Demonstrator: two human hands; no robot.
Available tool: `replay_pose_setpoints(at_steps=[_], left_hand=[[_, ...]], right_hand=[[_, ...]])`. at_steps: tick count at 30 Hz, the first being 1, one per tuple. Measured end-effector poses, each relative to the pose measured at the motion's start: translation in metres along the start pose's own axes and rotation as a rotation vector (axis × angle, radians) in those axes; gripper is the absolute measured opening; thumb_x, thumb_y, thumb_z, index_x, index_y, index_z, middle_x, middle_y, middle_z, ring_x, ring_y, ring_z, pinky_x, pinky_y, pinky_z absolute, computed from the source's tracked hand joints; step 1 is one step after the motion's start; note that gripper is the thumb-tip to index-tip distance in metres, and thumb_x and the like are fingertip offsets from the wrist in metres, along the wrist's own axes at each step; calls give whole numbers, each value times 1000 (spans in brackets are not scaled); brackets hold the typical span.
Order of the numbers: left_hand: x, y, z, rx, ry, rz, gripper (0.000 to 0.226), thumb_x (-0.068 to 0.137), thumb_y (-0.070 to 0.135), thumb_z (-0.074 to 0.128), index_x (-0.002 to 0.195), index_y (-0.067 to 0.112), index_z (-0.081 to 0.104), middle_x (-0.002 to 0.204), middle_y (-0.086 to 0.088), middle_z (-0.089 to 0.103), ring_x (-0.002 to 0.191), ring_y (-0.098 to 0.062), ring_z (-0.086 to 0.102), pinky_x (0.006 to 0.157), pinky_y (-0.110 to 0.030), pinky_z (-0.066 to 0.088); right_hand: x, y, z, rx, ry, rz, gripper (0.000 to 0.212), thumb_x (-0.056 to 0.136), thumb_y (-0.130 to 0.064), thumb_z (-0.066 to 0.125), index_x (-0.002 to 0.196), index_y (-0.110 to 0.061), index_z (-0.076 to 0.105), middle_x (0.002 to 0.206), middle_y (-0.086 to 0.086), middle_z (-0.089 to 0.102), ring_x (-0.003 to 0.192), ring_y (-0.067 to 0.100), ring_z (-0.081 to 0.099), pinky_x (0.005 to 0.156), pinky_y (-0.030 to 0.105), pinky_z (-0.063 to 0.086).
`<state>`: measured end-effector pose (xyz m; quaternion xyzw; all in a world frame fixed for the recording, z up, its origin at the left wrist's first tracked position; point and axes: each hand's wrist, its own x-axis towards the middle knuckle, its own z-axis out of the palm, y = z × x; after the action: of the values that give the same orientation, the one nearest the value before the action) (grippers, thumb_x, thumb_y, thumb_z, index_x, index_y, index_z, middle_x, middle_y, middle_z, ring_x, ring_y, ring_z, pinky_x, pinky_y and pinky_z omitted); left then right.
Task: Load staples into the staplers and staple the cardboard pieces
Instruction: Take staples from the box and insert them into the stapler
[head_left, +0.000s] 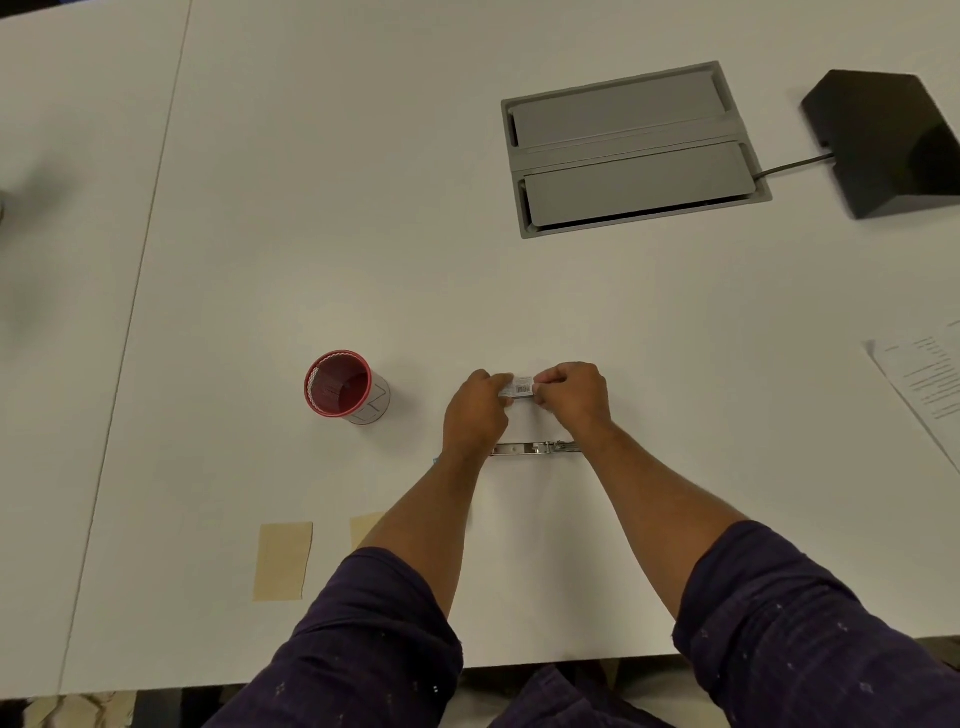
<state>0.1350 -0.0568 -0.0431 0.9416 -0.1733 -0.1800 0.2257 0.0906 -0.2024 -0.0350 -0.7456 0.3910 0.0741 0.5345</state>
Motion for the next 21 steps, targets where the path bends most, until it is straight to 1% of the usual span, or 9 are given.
replay_pose_setpoints(at_steps=[4, 6, 9, 11, 13, 15, 17, 19, 21], left_hand=[[5, 6, -3, -4, 41, -17, 35, 93, 13, 59, 128, 17, 64, 102, -7, 64, 94, -27, 63, 75, -37, 54], [8, 9, -5, -14, 63, -32, 32, 94, 12, 57, 125, 15, 66, 100, -7, 65, 93, -27, 63, 74, -37, 53], [11, 15, -5, 4, 76, -31, 24, 94, 9, 52, 108, 11, 72, 93, -8, 64, 87, -28, 63, 65, -30, 44], [11, 17, -5, 6, 85, -34, 22, 95, 9, 51, 99, 7, 72, 93, -8, 63, 85, -27, 62, 63, -28, 40], [11, 18, -5, -5, 82, -36, 22, 96, 10, 50, 95, 6, 72, 94, -8, 60, 84, -26, 61, 64, -29, 40], [11, 18, -5, -24, 68, -42, 22, 98, 12, 50, 99, 6, 72, 97, -8, 58, 87, -25, 60, 67, -30, 43], [11, 17, -5, -55, 59, -63, 23, 99, 15, 51, 106, 9, 72, 102, -8, 58, 91, -24, 60, 71, -30, 46], [11, 17, -5, -73, 56, -74, 23, 100, 17, 53, 111, 10, 72, 104, -8, 58, 93, -24, 60, 73, -29, 45], [10, 17, -5, -81, 47, -80, 24, 100, 17, 53, 113, 12, 72, 105, -7, 57, 94, -23, 61, 72, -27, 43]], right_hand=[[1, 0, -1, 11, 19, -35, 22, 78, 0, 74, 97, -8, 80, 95, 7, 78, 90, 21, 74, 90, 38, 60], [2, 0, -3, 4, 45, -57, 22, 80, -3, 73, 101, -8, 79, 98, 7, 78, 92, 19, 73, 90, 32, 58], [3, -1, -4, -13, 73, -90, 22, 84, -7, 71, 105, -8, 78, 102, 6, 78, 93, 15, 70, 87, 22, 52], [3, -2, -5, -25, 66, -102, 23, 86, -7, 70, 109, -8, 78, 105, 6, 77, 98, 16, 71, 91, 23, 52], [3, -1, -6, -39, 56, -117, 24, 88, -8, 69, 111, -8, 77, 107, 6, 77, 102, 17, 71, 94, 25, 53], [3, 1, -7, -47, 48, -132, 25, 89, -9, 68, 113, -8, 77, 109, 7, 77, 103, 18, 71, 96, 25, 53], [3, 2, -7, -53, 42, -141, 25, 90, -8, 67, 113, -8, 77, 109, 7, 77, 103, 18, 71, 93, 22, 51], [4, 2, -8, -62, 33, -148, 25, 90, -7, 67, 113, -8, 77, 108, 7, 77, 102, 18, 71, 89, 18, 49], [4, 2, -8, -78, 23, -158, 25, 90, -5, 65, 113, -7, 76, 107, 8, 77, 101, 19, 71, 89, 19, 50]])
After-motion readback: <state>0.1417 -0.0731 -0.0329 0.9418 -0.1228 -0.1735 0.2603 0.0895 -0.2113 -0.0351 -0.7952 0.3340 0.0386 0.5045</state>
